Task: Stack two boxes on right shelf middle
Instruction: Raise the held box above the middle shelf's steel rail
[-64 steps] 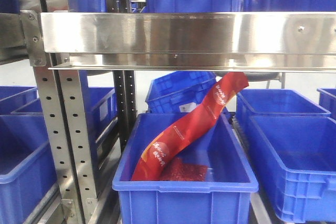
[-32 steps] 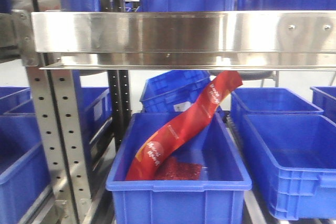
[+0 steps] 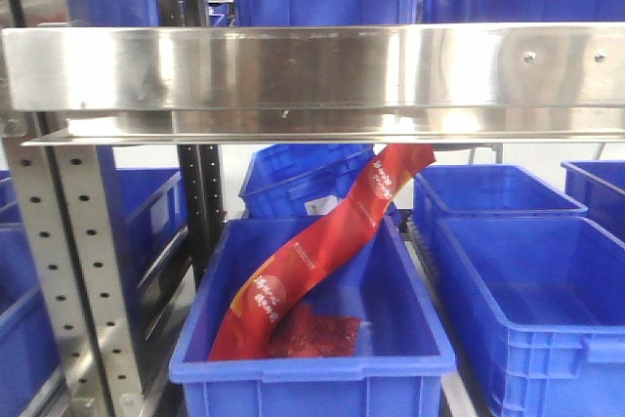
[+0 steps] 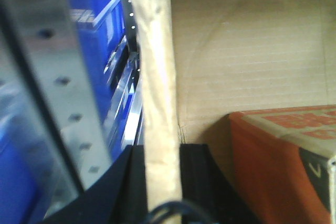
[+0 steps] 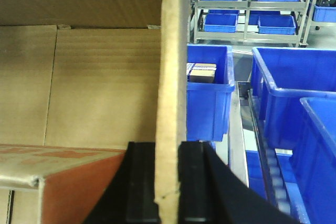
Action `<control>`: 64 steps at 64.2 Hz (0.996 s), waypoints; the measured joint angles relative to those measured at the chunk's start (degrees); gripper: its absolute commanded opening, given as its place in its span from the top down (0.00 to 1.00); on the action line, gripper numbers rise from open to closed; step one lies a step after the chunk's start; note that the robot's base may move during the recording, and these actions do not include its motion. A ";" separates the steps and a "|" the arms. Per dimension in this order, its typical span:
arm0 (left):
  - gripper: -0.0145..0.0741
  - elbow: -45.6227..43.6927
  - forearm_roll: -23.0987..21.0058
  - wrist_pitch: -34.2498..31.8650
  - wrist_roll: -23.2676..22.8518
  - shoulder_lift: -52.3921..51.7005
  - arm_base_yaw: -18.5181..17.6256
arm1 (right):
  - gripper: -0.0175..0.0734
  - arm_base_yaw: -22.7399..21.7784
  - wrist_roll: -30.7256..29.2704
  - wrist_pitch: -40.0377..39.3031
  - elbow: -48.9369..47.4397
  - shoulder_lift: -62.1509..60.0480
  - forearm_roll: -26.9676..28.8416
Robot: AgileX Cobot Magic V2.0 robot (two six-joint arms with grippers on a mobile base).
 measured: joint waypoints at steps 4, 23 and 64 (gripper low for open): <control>0.96 0.00 0.00 0.00 0.00 0.00 0.00 | 0.99 0.00 0.00 0.00 0.00 0.00 0.00; 0.96 0.00 0.04 0.00 0.00 0.00 0.00 | 0.99 0.00 0.00 -0.11 0.00 0.00 0.00; 0.96 0.00 0.13 0.00 0.00 0.00 0.00 | 0.99 0.00 0.00 -0.11 0.00 0.00 0.00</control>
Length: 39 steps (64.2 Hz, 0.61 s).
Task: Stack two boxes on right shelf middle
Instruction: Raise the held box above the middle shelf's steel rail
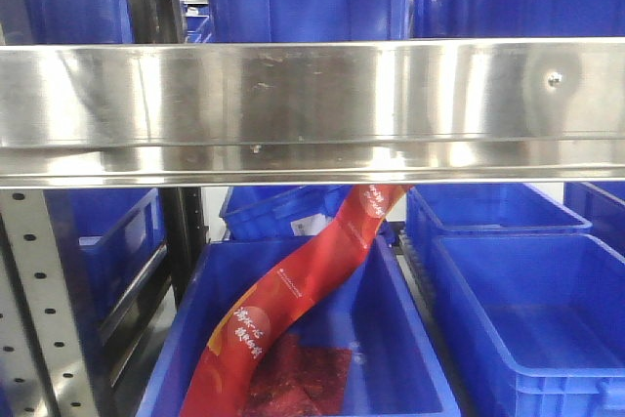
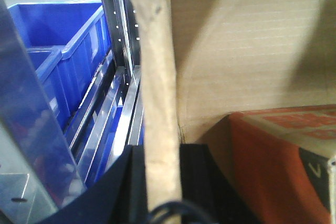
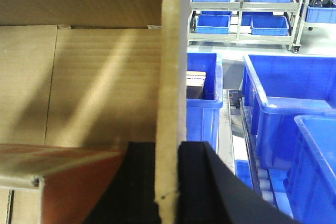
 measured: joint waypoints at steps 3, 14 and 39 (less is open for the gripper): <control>0.96 0.00 0.00 0.00 0.00 0.00 0.00 | 0.99 0.00 0.00 0.00 0.00 0.00 0.00; 0.96 0.00 0.00 0.00 0.00 0.00 0.00 | 0.99 0.00 0.00 0.00 0.00 0.00 0.00; 0.96 0.00 0.00 0.00 0.00 0.00 0.00 | 0.99 0.00 0.00 0.00 0.00 0.00 0.00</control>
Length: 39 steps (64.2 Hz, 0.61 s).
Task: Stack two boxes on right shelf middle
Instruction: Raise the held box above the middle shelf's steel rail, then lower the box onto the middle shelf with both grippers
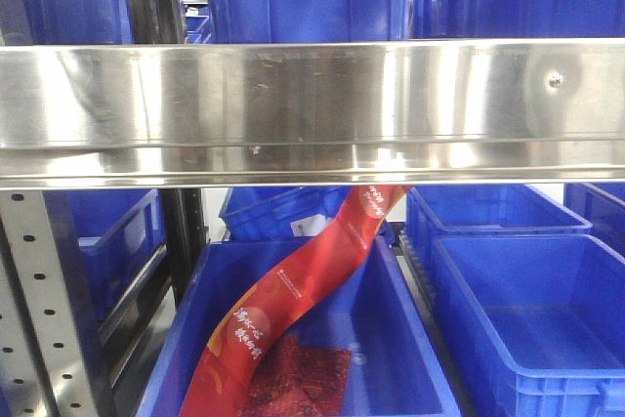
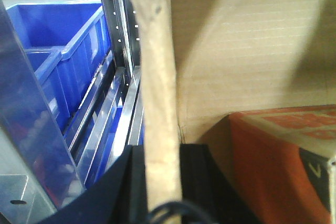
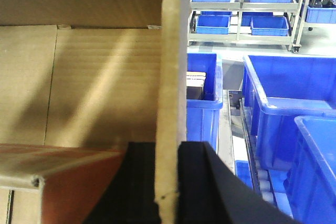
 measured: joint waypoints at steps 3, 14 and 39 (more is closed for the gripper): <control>0.96 0.00 0.00 0.00 0.00 0.00 0.00 | 0.99 0.00 0.00 0.00 0.00 0.00 0.00; 0.96 0.00 0.00 -0.22 0.00 0.00 0.00 | 0.99 0.00 0.58 1.15 0.00 0.48 -0.03; 0.96 -0.42 -21.33 -1.17 12.69 0.47 7.91 | 0.99 0.00 5.96 7.83 0.00 1.58 0.97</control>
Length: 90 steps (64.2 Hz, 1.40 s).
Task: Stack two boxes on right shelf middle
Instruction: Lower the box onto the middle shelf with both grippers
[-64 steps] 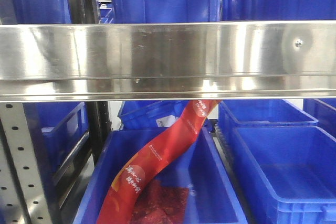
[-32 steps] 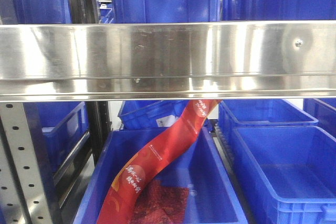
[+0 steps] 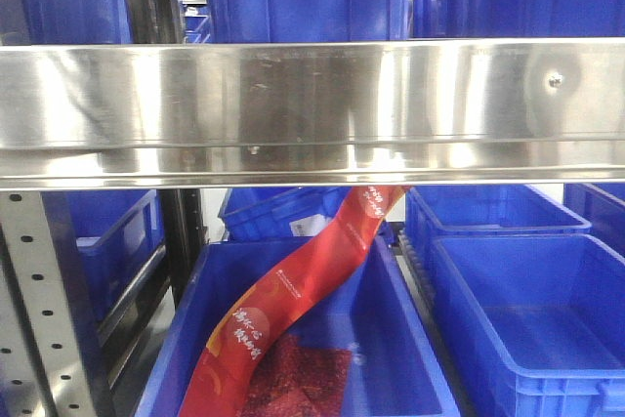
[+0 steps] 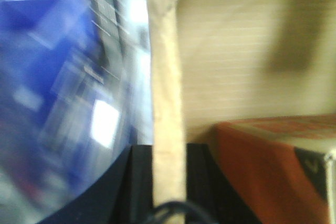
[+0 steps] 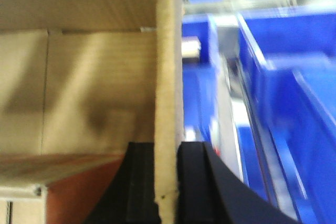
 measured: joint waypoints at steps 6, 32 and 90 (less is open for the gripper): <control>0.96 0.00 -6.66 0.00 4.14 0.55 3.88 | 0.99 0.00 0.12 1.37 0.00 0.66 0.75; 0.96 -0.09 -17.74 0.22 11.66 5.96 8.23 | 0.99 -0.12 0.22 2.20 0.00 5.44 1.31; 0.62 -0.22 -18.88 -2.25 11.95 8.05 6.21 | 0.30 -0.13 0.84 -0.58 -0.65 7.32 1.21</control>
